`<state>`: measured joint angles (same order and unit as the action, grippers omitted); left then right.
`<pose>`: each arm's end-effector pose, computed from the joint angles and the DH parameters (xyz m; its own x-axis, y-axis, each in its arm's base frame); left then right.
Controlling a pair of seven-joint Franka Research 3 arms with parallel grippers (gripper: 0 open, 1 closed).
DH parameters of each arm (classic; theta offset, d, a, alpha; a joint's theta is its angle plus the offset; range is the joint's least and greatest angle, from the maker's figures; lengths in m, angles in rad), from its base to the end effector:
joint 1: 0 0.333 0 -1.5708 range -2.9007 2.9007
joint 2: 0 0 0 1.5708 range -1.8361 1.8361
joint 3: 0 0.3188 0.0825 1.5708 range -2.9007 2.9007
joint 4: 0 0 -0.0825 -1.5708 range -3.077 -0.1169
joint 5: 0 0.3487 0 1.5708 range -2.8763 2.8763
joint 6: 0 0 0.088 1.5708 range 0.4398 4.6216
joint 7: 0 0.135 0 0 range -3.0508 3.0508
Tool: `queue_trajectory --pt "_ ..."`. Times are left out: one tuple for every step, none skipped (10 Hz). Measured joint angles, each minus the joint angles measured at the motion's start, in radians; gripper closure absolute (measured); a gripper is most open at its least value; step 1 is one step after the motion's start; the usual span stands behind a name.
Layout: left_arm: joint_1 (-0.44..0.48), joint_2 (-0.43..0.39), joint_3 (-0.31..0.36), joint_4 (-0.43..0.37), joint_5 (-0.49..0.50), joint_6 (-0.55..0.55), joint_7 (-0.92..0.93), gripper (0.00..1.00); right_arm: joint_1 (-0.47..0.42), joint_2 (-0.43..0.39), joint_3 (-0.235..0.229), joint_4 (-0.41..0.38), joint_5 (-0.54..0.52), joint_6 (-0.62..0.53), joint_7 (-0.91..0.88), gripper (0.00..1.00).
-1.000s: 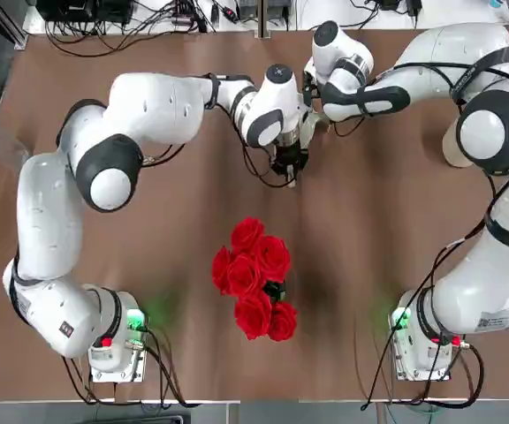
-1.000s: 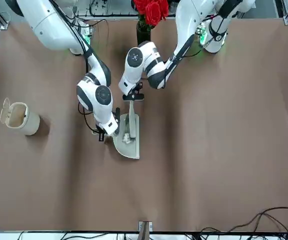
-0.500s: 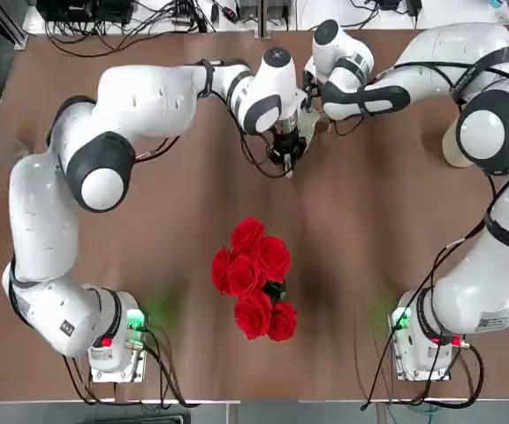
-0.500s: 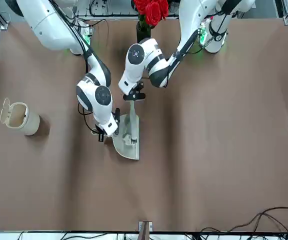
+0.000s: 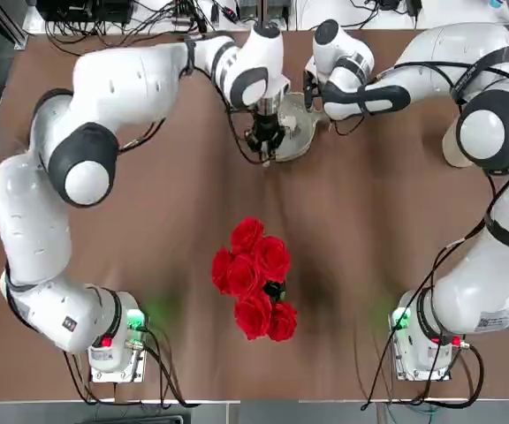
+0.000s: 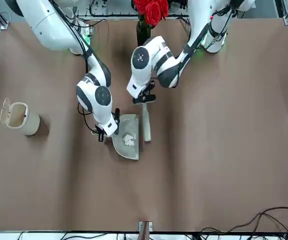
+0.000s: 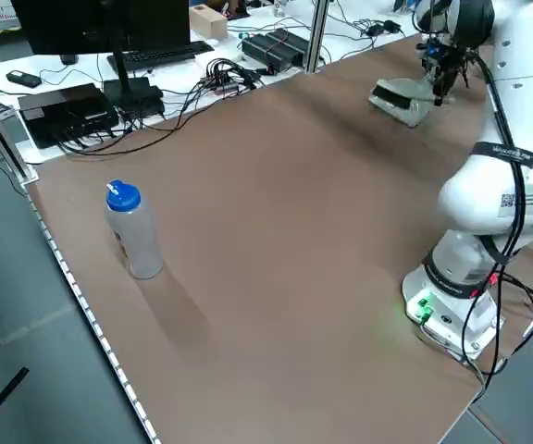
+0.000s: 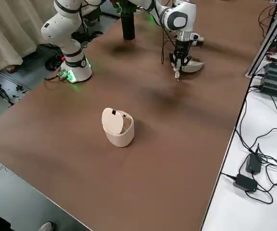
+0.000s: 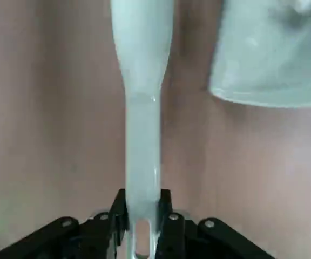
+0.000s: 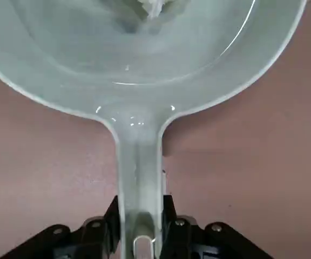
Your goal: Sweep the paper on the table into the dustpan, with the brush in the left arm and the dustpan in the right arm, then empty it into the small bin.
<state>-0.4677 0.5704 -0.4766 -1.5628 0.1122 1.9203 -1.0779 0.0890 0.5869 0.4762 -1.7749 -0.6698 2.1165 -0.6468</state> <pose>0.4151 -0.4868 0.3216 0.9696 0.1362 -0.2031 0.1270 -0.9902 -0.0580 0.5538 0.2740 0.2453 0.0202 0.9556 -0.2940 0.9963 0.0052 0.0853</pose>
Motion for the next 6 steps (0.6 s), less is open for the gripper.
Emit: queue_trajectory --pt "0.045 -0.032 0.001 -0.035 0.005 -0.013 0.029 0.73 -0.002 -0.001 0.0 0.004 0.0 -0.013 0.004 0.67" --pt "0.1 -0.069 0.001 -0.088 0.009 -0.018 0.08 0.73 -0.004 -0.007 0.0 0.01 0.002 -0.023 0.01 0.67" --pt "0.16 -0.106 0.002 -0.146 0.011 -0.018 0.149 0.73 -0.006 -0.012 0.0 0.014 0.007 -0.025 0.012 0.67" --pt "0.232 -0.145 0.001 -0.201 0.012 -0.017 0.231 0.73 -0.008 -0.015 0.001 0.015 0.009 -0.025 0.013 0.67" --pt "0.302 -0.188 0.001 -0.249 0.012 -0.017 0.31 0.73 -0.01 -0.015 0.003 0.015 0.009 -0.025 0.011 0.67" --pt "0.365 -0.236 0.0 -0.297 0.013 -0.017 0.386 0.73 -0.015 -0.015 0.014 0.016 0.01 -0.025 -0.002 0.67"
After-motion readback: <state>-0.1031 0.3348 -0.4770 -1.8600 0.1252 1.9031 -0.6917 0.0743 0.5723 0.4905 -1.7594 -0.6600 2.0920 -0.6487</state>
